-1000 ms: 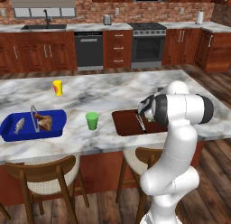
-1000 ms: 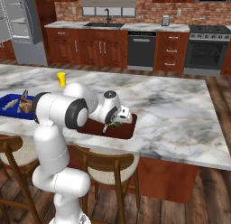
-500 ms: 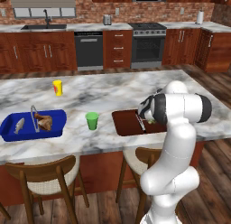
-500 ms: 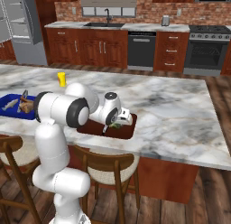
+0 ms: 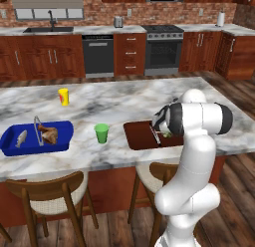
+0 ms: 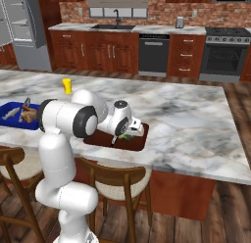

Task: Gather the broccoli and sweet potato from the fridge and place them on a tray on the dining counter. Then gather the chicken drumstick and fish from the fridge and place them on the other tray.

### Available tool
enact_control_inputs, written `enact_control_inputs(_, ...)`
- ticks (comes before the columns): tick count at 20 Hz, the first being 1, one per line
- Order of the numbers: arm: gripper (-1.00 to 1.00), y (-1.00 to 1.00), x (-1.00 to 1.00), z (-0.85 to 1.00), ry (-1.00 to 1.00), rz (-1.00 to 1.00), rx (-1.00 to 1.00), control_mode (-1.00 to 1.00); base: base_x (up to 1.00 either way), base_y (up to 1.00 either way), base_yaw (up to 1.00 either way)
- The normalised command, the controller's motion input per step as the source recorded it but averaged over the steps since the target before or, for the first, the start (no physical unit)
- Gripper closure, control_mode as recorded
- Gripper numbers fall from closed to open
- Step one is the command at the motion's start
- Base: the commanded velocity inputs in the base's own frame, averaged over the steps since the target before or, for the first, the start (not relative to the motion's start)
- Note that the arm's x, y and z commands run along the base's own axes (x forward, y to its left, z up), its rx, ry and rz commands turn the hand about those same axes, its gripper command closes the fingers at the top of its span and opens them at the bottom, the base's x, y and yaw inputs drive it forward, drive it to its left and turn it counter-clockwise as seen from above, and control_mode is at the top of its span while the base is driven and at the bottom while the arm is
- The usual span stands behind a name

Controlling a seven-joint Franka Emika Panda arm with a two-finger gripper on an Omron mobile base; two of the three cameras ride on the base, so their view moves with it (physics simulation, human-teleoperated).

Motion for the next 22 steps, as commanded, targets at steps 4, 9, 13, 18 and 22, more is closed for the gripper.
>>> enact_control_inputs(4, -1.0, 0.0, 0.11, -0.1, 0.0, 0.0, 0.0, -1.0, 0.0, 0.0, 0.0)
enact_control_inputs(9, -1.0, -0.01, 0.2, -0.02, 0.0, 0.0, 0.0, -1.0, 0.0, 0.0, 0.0)
enact_control_inputs(13, -1.0, -0.08, 0.21, 0.08, 0.0, 0.0, 0.0, -1.0, 0.0, 0.0, 0.0)
enact_control_inputs(18, -1.0, -0.1, 0.11, 0.21, 0.0, 0.0, 0.01, -1.0, 0.0, 0.0, 0.0)
enact_control_inputs(22, -1.0, -0.14, 0.02, 0.44, 0.0, 0.0, 0.0, -1.0, 0.0, 0.0, 0.0)
